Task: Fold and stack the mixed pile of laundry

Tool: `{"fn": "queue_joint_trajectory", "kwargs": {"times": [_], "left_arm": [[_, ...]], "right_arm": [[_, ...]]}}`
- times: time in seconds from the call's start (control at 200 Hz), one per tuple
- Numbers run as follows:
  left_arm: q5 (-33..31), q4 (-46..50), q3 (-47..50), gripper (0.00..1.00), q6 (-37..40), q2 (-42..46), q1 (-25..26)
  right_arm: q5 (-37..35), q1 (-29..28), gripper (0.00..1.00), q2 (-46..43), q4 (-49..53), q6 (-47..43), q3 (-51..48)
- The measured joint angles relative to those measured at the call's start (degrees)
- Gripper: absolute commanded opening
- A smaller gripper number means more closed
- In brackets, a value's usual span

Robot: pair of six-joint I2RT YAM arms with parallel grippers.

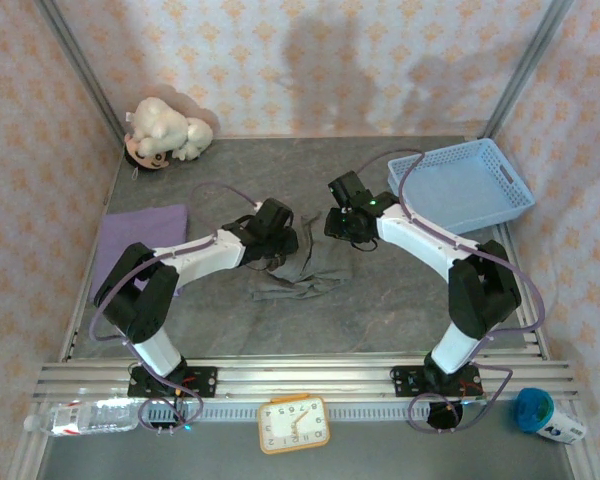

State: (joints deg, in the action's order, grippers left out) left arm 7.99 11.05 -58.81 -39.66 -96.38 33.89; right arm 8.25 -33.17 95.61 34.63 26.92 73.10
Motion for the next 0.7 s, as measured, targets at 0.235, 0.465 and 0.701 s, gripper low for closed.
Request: {"fn": "queue_joint_trajectory", "kwargs": {"times": [0.235,0.465,0.701], "left_arm": [[0.1,0.5,0.0,0.35,0.1,-0.5,0.0],[0.6,0.5,-0.2,0.46,-0.7,-2.2,0.0],[1.9,-0.2,-0.8,0.15,-2.4,-5.6,0.0]], "right_arm": [[-0.8,0.0,0.43,0.0,0.0,-0.2,0.0],[-0.9,0.0,0.43,0.0,0.0,-0.2,0.0],[-1.2,0.0,0.43,0.0,0.4,-0.5,0.0]]}}
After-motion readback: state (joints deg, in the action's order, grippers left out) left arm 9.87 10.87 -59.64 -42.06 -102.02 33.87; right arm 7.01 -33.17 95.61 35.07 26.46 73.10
